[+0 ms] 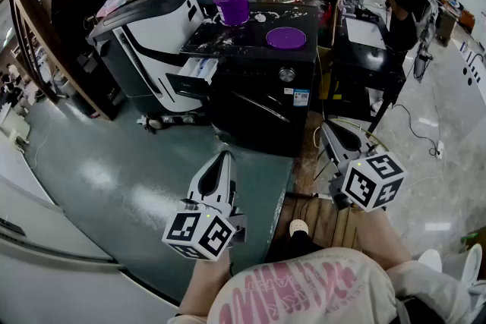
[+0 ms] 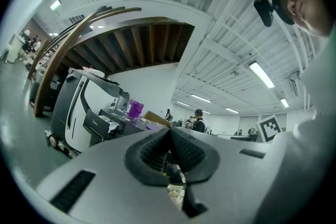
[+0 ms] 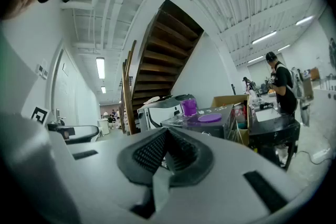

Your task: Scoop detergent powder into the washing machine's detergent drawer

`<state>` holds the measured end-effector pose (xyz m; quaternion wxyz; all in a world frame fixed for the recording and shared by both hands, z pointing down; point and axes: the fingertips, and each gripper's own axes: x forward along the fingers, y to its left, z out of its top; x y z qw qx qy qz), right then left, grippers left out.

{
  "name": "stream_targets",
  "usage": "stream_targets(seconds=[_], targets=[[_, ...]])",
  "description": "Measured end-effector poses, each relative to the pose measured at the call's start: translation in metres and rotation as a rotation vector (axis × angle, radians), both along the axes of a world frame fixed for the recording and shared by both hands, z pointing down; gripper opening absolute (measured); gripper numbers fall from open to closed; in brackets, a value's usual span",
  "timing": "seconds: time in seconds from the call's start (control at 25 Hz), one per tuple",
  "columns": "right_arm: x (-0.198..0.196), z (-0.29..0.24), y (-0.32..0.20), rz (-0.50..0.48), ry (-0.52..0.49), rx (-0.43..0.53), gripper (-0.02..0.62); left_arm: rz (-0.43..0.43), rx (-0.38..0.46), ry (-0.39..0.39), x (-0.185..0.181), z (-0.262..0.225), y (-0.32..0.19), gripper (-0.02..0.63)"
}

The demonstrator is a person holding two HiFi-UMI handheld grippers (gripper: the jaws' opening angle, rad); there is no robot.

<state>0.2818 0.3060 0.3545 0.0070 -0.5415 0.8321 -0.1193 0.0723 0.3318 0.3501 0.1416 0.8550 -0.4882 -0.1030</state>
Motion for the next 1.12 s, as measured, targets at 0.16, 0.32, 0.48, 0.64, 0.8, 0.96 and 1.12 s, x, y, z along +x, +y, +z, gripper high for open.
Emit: stream_targets(seconds=[0.16,0.32,0.48,0.64,0.8,0.96,1.12], targets=[[0.01,-0.002,-0.038,0.005,0.005,0.003,-0.002,0.008,-0.003,0.007,0.009,-0.002,-0.039,0.003],[0.021,-0.007,-0.078,-0.014,0.013,0.003,-0.002,0.01,0.008,0.033,0.024,-0.011,-0.082,0.003],[0.035,-0.022,-0.119,-0.029,0.021,0.025,-0.002,0.005,0.037,0.027,0.042,-0.025,-0.124,0.003],[0.049,-0.033,-0.158,-0.054,0.006,0.049,-0.002,-0.01,0.065,0.025,0.058,-0.035,-0.164,0.003],[0.061,-0.033,-0.194,-0.088,-0.017,0.047,0.0,-0.031,0.095,0.029,0.074,-0.039,-0.199,0.003],[0.062,-0.007,-0.214,-0.146,-0.043,0.018,0.0,-0.056,0.097,0.056,0.08,-0.02,-0.212,0.003],[0.054,0.031,-0.232,-0.177,-0.05,-0.046,-0.002,-0.074,0.024,0.054,0.072,0.012,-0.22,0.003]])
